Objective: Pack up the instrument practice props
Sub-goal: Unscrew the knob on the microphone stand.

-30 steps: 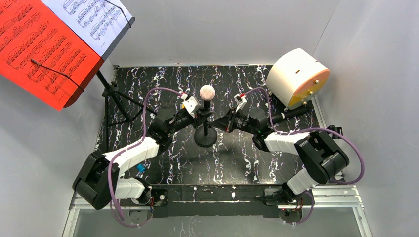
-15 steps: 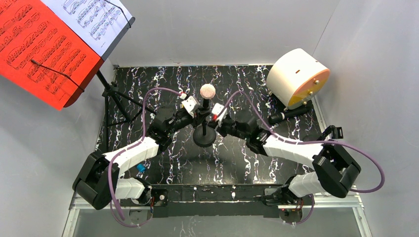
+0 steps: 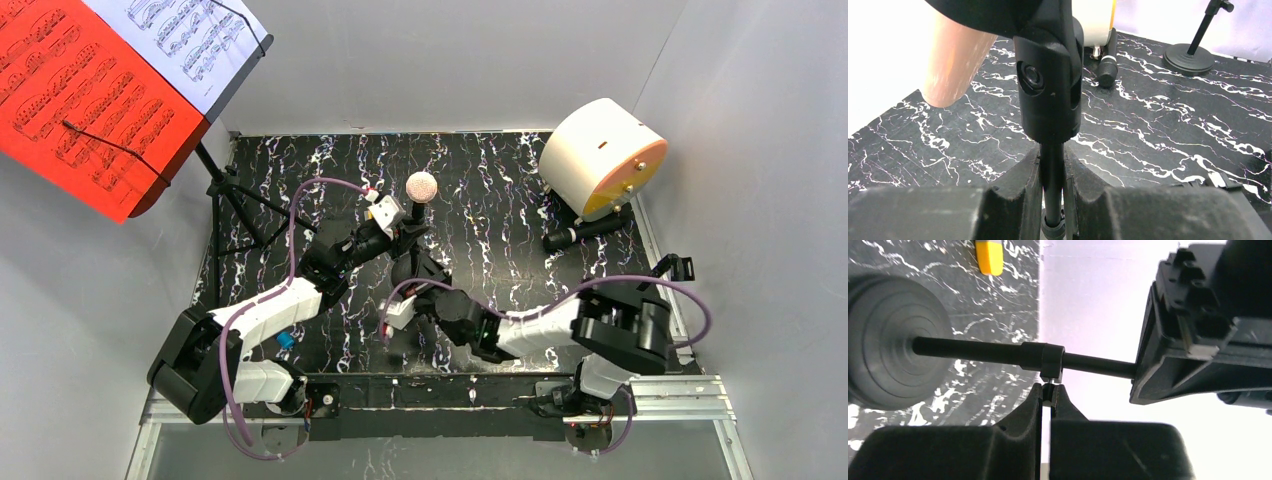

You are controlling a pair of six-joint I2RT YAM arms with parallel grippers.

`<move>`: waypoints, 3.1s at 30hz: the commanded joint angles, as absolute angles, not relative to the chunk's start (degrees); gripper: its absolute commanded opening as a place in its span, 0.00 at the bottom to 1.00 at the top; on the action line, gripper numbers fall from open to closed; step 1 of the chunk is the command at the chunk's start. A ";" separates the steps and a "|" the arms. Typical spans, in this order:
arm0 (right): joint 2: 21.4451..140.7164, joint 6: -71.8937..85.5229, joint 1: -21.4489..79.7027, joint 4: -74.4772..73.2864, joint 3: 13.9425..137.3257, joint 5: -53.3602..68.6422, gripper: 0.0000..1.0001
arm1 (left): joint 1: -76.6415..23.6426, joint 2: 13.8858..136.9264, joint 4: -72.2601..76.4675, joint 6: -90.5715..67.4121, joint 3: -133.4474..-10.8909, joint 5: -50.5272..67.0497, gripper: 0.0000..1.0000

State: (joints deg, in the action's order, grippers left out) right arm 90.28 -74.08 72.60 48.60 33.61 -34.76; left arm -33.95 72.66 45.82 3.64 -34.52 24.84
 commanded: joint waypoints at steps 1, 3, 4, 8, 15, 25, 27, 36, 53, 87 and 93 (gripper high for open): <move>100.55 -88.37 77.24 53.95 28.23 -38.37 0.01 | -34.26 72.26 48.49 4.66 -34.76 25.07 0.00; 102.52 -89.90 77.70 58.81 28.24 -39.36 0.01 | -34.24 72.18 48.47 4.79 -34.72 24.99 0.00; 102.90 -89.68 77.95 59.89 28.62 -39.74 0.01 | -34.23 72.16 48.50 4.87 -34.65 25.04 0.00; 101.92 -86.46 78.43 61.62 30.07 -39.69 0.13 | -34.22 72.16 48.54 5.00 -34.67 24.98 0.00; 94.05 -71.41 78.45 58.23 29.80 -37.68 0.41 | -34.20 72.07 48.52 5.19 -34.60 24.92 0.00; 76.57 -32.54 74.23 37.78 31.10 -29.64 0.60 | -34.27 72.07 48.56 5.32 -34.62 25.05 0.00; 73.82 -22.95 71.43 35.52 31.45 -27.01 0.64 | -34.23 72.16 48.52 5.28 -34.58 25.14 0.00; 67.11 13.42 55.82 42.42 27.09 -6.11 0.70 | -34.20 72.25 48.47 5.19 -34.62 25.40 0.00; 79.03 38.10 41.37 52.46 29.80 17.49 0.56 | -34.19 72.16 48.52 5.01 -34.69 25.40 0.00; 84.41 12.92 39.01 38.14 38.93 30.87 0.01 | -34.23 71.89 48.51 5.01 -34.72 25.40 0.00; 77.54 -22.90 46.52 22.44 39.45 17.25 0.01 | -34.19 72.22 48.47 4.99 -34.78 25.40 0.00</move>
